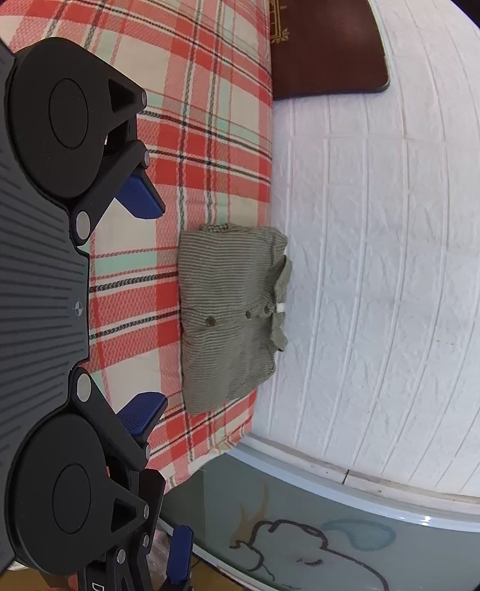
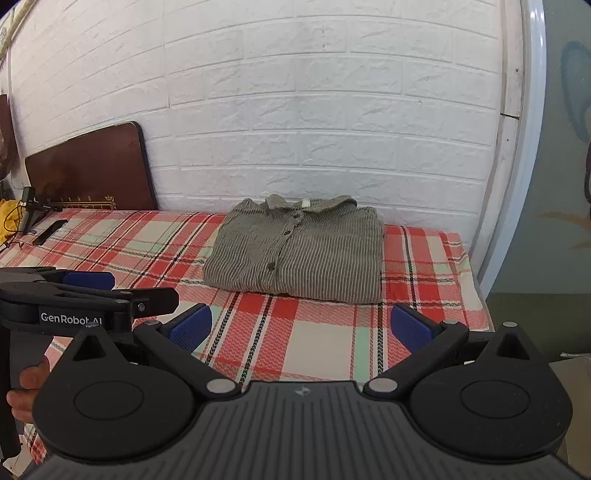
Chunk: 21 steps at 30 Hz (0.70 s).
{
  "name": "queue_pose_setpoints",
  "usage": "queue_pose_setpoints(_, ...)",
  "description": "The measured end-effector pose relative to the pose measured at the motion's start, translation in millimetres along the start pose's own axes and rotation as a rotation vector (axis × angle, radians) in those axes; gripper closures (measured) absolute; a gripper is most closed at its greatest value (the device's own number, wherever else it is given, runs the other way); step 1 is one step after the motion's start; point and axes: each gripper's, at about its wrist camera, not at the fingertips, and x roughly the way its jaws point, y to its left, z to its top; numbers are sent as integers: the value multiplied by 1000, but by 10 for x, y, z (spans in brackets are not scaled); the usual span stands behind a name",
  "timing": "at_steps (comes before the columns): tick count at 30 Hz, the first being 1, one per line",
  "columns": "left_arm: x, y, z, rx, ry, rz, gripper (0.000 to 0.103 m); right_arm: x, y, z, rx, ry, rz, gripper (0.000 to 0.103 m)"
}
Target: Fold clothes
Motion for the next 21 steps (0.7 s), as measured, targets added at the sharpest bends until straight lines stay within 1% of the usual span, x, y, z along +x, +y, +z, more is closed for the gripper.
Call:
queue_pose_setpoints(5,62,-13,19,-3,8,6,0,71,-31,-8,4,17,-6,1)
queue_pose_setpoints(13,119,8,58,-19,21,-13,0,137,-52,24,5,26,-9,1)
queue_pose_setpoints(21,123,-20,63,-5,10,0,0,182,-47,42,4,33,-3,1)
